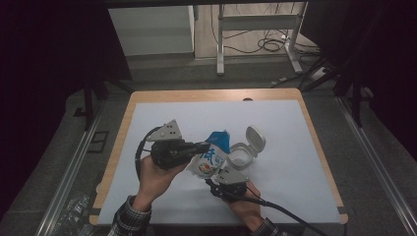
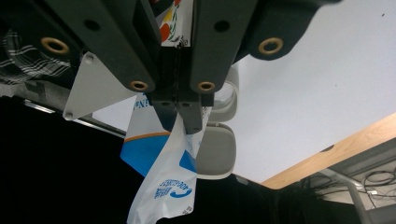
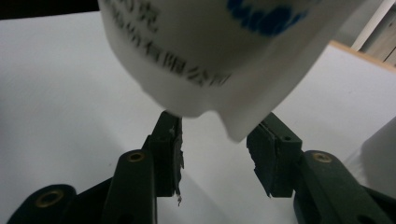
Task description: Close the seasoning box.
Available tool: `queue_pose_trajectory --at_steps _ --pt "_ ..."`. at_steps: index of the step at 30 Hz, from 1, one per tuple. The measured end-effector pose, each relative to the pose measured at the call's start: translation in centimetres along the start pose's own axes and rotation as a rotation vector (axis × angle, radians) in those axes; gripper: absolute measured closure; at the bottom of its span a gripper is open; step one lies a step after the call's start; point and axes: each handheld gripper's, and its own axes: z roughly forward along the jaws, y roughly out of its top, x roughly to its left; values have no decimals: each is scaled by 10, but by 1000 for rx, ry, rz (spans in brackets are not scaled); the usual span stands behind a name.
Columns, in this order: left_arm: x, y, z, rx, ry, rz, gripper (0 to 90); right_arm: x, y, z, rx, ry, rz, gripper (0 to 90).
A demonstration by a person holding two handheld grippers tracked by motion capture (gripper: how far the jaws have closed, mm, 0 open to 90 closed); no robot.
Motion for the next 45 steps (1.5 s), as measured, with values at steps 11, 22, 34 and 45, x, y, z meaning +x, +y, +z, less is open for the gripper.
queue_pose_trajectory --at_steps 11,22,34,45 --pt "2 2 4 6 -13 -14 900 0 3 0 -91 -50 -46 558" --pt "6 7 17 66 24 -32 900 2 5 -5 -106 -23 -50 542" --pt "15 15 35 159 91 -30 900 -1 5 -9 -43 18 20 500" --pt "12 32 53 238 116 6 900 -8 3 -17 -40 69 121 566"
